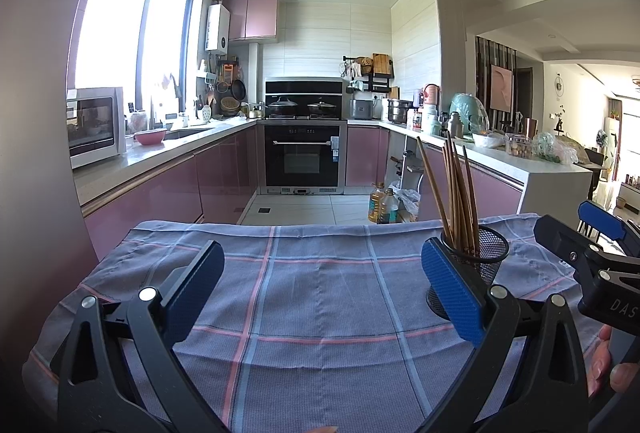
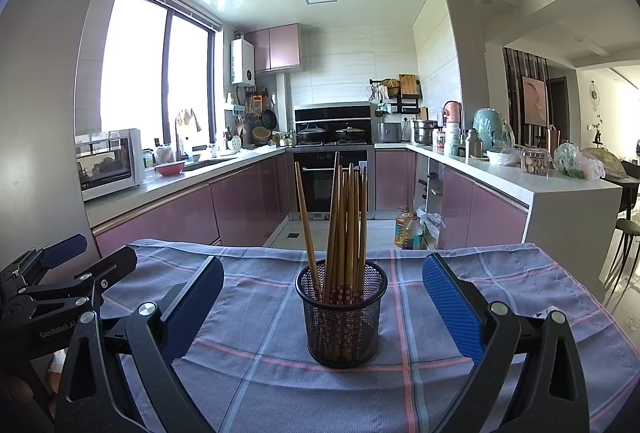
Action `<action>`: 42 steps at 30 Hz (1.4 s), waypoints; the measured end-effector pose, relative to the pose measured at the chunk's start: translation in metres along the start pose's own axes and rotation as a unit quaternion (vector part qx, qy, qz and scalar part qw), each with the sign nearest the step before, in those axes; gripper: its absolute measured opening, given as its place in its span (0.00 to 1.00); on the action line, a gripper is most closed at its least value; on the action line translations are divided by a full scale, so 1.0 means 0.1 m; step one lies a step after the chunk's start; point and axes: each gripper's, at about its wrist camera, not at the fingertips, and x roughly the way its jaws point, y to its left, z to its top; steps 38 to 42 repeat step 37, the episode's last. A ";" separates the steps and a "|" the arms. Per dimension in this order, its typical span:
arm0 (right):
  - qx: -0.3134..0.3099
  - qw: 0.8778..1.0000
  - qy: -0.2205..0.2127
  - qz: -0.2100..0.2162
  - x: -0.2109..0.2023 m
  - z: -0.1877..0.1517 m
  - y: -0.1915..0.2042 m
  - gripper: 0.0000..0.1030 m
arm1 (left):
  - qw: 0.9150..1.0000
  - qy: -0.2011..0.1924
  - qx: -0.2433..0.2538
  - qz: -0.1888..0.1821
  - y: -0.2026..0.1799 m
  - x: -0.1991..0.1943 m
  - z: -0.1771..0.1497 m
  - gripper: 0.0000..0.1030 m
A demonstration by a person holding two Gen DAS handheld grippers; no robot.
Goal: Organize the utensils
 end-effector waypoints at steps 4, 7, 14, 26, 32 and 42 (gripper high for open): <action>0.000 1.000 0.000 0.001 0.00 0.00 -0.01 0.94 | 1.000 0.000 0.000 0.000 0.00 0.00 0.00 0.94; 0.001 1.000 0.001 0.001 0.00 0.00 -0.02 0.94 | 1.000 0.001 0.000 0.000 0.00 0.00 0.00 0.94; 0.002 1.000 0.002 0.000 0.01 -0.01 -0.02 0.94 | 1.000 0.000 0.000 0.000 0.00 0.00 -0.01 0.94; 0.001 1.000 0.002 0.002 0.01 -0.02 -0.03 0.94 | 1.000 -0.003 0.009 0.008 -0.03 0.01 -0.04 0.94; 0.001 1.000 0.014 -0.005 0.06 -0.05 -0.11 0.94 | 1.000 0.023 0.004 0.006 -0.02 0.11 -0.08 0.94; 0.016 0.995 0.094 -0.036 0.38 -0.18 -0.48 0.94 | 0.998 0.057 0.000 0.005 0.05 0.30 -0.12 0.94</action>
